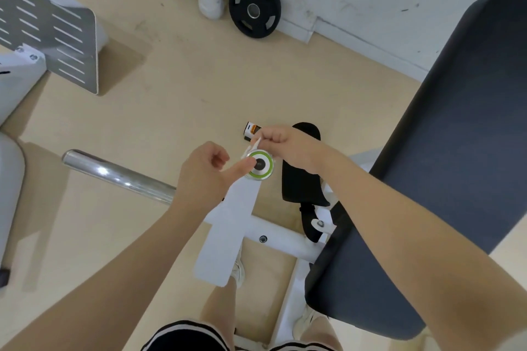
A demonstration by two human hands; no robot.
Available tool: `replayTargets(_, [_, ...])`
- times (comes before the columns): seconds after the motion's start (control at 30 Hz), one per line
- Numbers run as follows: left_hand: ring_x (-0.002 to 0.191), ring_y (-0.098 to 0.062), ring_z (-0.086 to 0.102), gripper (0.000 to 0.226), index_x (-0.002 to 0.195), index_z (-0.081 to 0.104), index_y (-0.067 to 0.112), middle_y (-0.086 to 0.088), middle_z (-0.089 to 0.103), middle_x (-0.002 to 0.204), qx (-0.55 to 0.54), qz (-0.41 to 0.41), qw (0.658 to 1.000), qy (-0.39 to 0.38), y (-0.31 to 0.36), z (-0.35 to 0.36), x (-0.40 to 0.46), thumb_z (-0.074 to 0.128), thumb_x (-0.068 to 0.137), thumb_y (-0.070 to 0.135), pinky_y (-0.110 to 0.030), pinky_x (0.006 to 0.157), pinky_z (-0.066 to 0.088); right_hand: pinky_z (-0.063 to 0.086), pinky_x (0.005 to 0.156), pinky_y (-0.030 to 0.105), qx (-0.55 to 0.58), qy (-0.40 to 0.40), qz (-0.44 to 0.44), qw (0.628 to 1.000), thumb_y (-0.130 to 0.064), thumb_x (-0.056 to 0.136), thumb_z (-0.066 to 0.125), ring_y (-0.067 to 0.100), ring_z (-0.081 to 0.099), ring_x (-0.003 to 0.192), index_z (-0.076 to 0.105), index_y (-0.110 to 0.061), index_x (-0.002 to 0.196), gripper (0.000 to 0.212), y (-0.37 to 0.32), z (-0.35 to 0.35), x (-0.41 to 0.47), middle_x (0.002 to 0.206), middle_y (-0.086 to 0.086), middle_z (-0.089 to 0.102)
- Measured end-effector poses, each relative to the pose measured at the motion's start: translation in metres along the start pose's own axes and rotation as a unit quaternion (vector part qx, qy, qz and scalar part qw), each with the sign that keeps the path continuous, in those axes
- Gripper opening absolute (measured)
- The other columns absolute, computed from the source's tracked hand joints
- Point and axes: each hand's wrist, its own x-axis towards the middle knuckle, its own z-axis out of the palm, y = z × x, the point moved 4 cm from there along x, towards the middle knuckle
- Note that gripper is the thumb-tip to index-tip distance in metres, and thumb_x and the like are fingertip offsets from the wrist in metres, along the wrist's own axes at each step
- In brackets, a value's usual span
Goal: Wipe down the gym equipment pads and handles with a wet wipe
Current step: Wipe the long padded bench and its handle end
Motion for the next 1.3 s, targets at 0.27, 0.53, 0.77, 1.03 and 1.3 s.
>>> replayTargets(0.27, [0.097,-0.009,0.051,0.036,0.102,0.057,0.017,0.004,0.059,0.108,0.015,0.003,0.999,-0.043,0.001,0.001,0.001,0.067,0.079,0.042,-0.019,0.076,0.033,0.051,0.087,0.039,0.462,0.332,0.090,0.818,-0.009,0.097,0.043,0.027,0.059,0.101,0.058,-0.012,0.095,0.016,0.026,0.024,-0.055,0.110,0.019,0.061])
replayTargets(0.53, [0.089,-0.009,0.055,0.035,0.099,0.057,0.020,0.006,0.065,0.092,-0.036,-0.015,0.993,-0.112,-0.004,-0.005,-0.006,0.034,0.096,0.047,-0.020,0.071,0.036,0.047,0.089,0.044,0.669,0.314,0.258,0.622,0.002,0.095,0.042,0.037,0.053,0.118,0.044,0.006,0.127,0.033,0.036,0.117,-0.039,0.127,0.025,0.053])
replayTargets(0.77, [0.098,-0.023,0.058,0.038,0.095,0.055,0.021,0.000,0.065,0.089,-0.059,-0.044,0.993,-0.091,-0.036,-0.027,-0.013,0.027,0.099,0.045,-0.030,0.080,0.038,0.040,0.103,0.043,0.693,0.285,0.213,0.627,0.007,0.096,0.036,0.036,0.049,0.122,0.039,0.010,0.129,0.033,0.008,0.095,-0.043,0.131,0.026,0.049])
replayTargets(1.03, [0.081,-0.009,0.058,0.016,0.096,0.060,0.021,0.009,0.064,0.087,-0.035,0.092,0.991,-0.092,0.033,-0.038,-0.027,0.044,0.097,0.023,-0.009,0.072,0.039,0.056,0.060,0.026,0.645,0.261,0.051,0.717,-0.006,0.099,0.037,0.015,0.065,0.076,0.055,-0.006,0.102,0.019,-0.023,0.089,-0.114,0.092,0.008,0.065])
replayTargets(1.3, [0.085,-0.010,0.064,0.015,0.099,0.060,0.015,0.001,0.067,0.092,-0.073,0.063,0.905,-0.415,0.119,0.044,-0.100,0.048,0.096,0.023,-0.022,0.081,0.052,0.057,0.066,0.029,0.556,0.358,-0.014,0.750,-0.008,0.097,0.042,0.019,0.063,0.084,0.058,-0.011,0.101,0.017,-0.011,0.026,-0.224,0.096,0.007,0.065])
